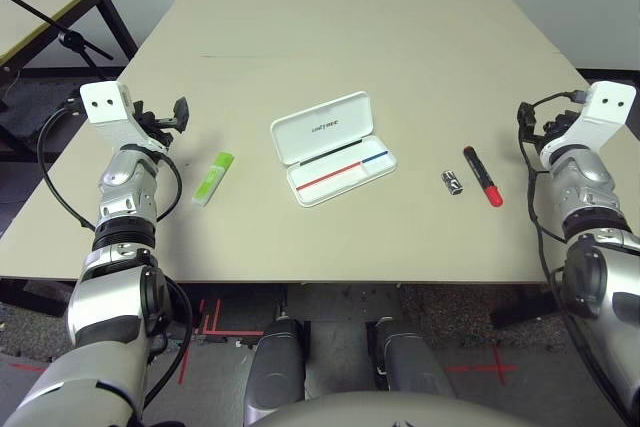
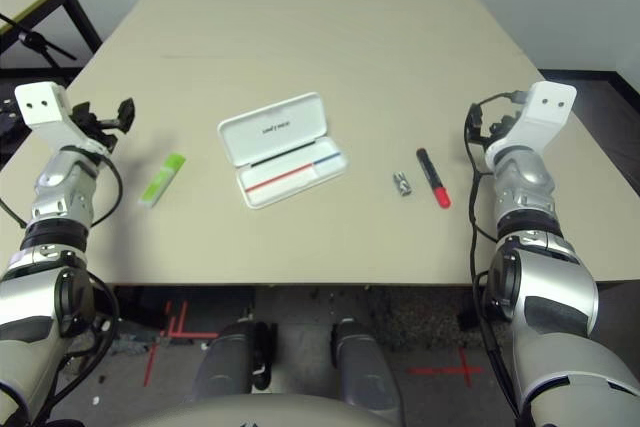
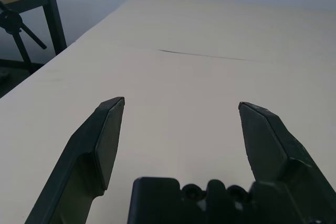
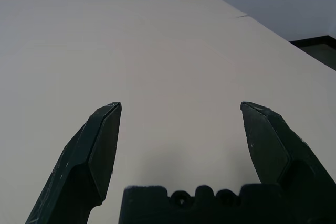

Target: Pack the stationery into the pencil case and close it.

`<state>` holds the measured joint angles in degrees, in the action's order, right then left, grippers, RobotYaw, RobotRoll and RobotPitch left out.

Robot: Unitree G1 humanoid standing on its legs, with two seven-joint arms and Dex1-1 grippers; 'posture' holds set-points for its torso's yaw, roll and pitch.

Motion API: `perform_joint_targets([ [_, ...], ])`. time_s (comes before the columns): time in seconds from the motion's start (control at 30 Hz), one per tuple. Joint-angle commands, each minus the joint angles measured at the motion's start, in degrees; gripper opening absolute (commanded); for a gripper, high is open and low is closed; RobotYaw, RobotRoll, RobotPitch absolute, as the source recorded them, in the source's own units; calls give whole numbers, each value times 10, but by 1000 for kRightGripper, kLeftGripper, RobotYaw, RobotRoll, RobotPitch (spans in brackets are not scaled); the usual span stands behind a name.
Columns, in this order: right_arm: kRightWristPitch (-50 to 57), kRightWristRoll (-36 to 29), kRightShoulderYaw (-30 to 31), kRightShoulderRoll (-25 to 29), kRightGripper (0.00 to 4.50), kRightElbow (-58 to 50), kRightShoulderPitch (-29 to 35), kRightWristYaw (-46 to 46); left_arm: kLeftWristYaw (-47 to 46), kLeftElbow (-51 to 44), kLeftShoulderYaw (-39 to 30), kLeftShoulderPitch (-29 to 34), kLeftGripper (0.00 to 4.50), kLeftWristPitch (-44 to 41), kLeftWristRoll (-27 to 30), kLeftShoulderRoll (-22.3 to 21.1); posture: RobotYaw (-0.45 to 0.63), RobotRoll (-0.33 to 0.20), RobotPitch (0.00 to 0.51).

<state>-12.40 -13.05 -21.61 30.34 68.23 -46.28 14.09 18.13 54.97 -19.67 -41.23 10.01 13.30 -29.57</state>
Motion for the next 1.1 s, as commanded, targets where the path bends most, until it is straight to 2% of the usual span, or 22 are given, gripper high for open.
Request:
perform_joint_targets([
  [0.03, -4, -4, -7, -3, 4500, 14, -5, -4, -1, 4, 1, -3, 4389, 2, -2, -1, -37, 0, 50],
  [0.3, -7, -3, -7, 5, 4500, 5, -1, 8, 2, 12, 7, -11, 4389, 2, -5, 9, -64, 0, 57],
  [0.5, -5, 0, 7, 1, 4500, -14, 0, 54, 7, 16, 3, -13, 4389, 2, -3, 3, -51, 0, 58],
  [0.8, 66, 14, 70, 24, 4500, -80, 12, 243, 14, -42, -9, 29, 4389, -14, 11, -9, -15, 0, 67],
  [1.1, 170, 9, 133, 53, 4500, -211, 48, 420, 80, -185, 15, 105, 4389, -98, 25, -18, 8, 0, 62],
])
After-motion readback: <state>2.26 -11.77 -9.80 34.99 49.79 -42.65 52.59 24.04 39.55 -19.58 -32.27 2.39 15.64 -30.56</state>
